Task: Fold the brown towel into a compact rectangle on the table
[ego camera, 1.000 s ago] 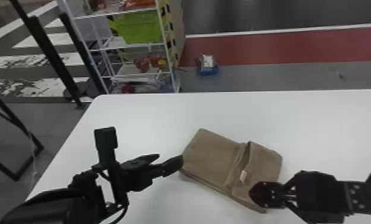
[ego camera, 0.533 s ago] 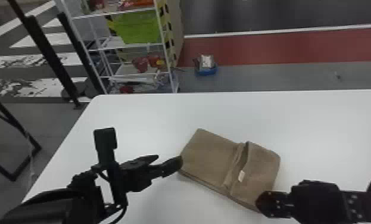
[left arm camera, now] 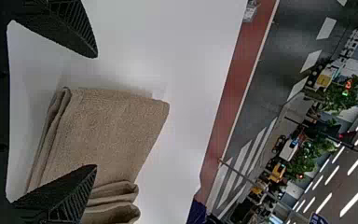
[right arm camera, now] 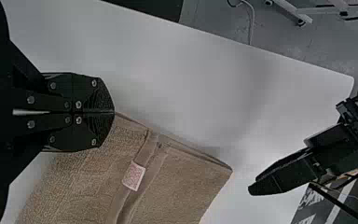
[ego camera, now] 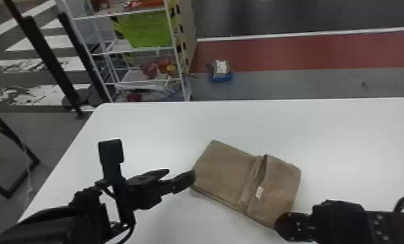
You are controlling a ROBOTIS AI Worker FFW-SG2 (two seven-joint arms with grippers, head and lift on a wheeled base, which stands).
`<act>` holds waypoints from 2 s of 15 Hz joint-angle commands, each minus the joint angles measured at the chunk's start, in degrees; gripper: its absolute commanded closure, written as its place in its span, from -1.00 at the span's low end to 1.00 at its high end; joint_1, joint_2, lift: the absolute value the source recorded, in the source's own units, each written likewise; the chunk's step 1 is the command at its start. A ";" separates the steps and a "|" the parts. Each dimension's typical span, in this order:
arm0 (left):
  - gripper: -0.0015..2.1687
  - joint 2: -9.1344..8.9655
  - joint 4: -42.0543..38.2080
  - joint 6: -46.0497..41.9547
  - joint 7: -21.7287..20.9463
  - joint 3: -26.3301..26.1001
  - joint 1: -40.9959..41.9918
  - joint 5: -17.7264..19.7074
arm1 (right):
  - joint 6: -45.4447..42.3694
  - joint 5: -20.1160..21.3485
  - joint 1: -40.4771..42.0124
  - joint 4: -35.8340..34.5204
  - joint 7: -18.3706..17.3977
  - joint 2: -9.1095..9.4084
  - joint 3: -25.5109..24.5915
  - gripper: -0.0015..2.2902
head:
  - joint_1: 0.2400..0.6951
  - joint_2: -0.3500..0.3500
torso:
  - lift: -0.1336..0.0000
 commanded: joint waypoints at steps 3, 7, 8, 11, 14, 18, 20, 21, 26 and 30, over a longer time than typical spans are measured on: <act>-0.97 -0.15 -0.07 -0.35 0.10 -0.03 0.00 0.35 | 0.61 -0.05 0.21 -0.06 0.80 0.18 0.57 0.84 | 1.00 0.56 | -1.00; -0.97 -0.15 0.02 -1.58 1.06 -0.29 0.09 0.70 | 0.26 0.66 0.03 1.26 0.80 0.18 0.66 0.84 | 1.00 0.55 | -1.00; -0.97 -0.15 -0.07 -1.58 1.15 -0.29 0.09 0.79 | -0.09 1.09 0.03 1.44 0.80 0.18 0.74 0.84 | 1.00 0.55 | -1.00; -0.97 -0.15 -0.07 -1.58 1.15 -0.20 0.18 0.79 | -0.44 2.06 -0.67 1.79 0.80 -0.09 0.22 0.84 | 1.00 0.55 | -1.00; -0.97 -0.15 0.37 -4.04 1.94 -0.38 0.35 0.97 | -0.62 2.76 -2.43 3.37 0.80 -0.53 -0.31 0.84 | 1.00 0.51 | -1.00; -0.97 -0.15 3.18 -22.67 6.25 -2.84 2.20 1.93 | -0.44 3.91 -6.03 6.71 0.80 -0.44 -1.28 0.84 | 1.00 0.45 | -1.00; -0.97 -0.15 3.88 -27.77 7.92 -3.45 3.08 2.20 | -0.44 4.26 -7.79 8.12 0.80 -0.44 -2.07 0.84 | 1.00 0.42 | -1.00; -0.97 -0.15 3.88 -27.77 7.83 -3.45 3.08 2.29 | -0.44 4.61 -8.85 9.17 0.80 -0.44 -2.60 0.84 | 1.00 0.41 | -1.00; -0.97 -0.15 4.15 -27.77 8.01 -4.16 3.25 2.37 | -0.44 5.93 -14.12 15.32 0.80 0.18 -4.88 0.84 | 1.00 0.30 | -1.00; -0.97 -0.15 4.15 -27.77 8.01 -4.60 3.34 2.37 | -0.27 6.98 -18.78 20.77 0.80 0.79 -6.29 0.84 | 1.00 0.18 | -1.00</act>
